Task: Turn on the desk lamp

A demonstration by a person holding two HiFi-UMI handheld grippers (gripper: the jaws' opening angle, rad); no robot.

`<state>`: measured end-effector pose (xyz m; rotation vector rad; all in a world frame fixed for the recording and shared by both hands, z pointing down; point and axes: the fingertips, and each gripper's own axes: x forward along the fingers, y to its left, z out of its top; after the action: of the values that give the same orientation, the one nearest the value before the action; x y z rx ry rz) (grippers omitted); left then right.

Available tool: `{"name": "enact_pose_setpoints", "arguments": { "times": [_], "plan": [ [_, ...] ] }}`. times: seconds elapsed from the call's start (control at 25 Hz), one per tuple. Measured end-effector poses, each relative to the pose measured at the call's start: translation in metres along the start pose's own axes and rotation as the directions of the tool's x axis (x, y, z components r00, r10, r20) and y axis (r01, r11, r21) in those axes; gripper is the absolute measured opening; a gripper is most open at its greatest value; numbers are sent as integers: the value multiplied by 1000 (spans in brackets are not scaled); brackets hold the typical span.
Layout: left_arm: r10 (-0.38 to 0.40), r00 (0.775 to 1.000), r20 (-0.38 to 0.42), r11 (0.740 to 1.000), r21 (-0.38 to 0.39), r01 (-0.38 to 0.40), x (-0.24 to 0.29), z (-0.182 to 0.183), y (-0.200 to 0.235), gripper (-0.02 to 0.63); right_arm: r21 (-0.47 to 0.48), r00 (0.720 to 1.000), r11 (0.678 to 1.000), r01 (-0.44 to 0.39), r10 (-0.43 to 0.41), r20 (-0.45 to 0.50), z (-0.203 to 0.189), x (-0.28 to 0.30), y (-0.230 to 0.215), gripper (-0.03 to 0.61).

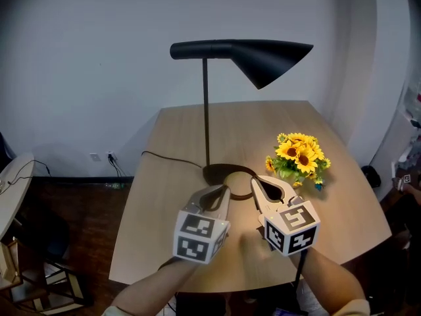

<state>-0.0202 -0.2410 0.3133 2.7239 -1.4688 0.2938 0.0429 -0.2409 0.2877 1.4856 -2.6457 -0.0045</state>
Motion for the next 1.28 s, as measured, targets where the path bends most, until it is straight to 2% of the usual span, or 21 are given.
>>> {"name": "enact_pose_setpoints", "arguments": {
  "times": [0.6, 0.84, 1.08, 1.28],
  "plan": [
    [-92, 993, 70, 996, 11, 91, -85, 6, -74, -6, 40, 999, 998, -46, 45, 18, -2, -77, 31, -2],
    [-112, 990, 81, 993, 42, 109, -100, 1, -98, -6, 4, 998, 998, -57, 56, 28, 3, -106, 43, -2],
    [-134, 983, 127, 991, 37, 130, -115, 0, -123, -6, -22, 998, 998, -55, 55, 43, 2, -136, 55, -1],
    [-154, 974, 167, 986, 95, 140, -132, 7, -139, -6, -4, 997, 998, -67, 67, 42, -5, -163, 70, 0]
  ]
}}
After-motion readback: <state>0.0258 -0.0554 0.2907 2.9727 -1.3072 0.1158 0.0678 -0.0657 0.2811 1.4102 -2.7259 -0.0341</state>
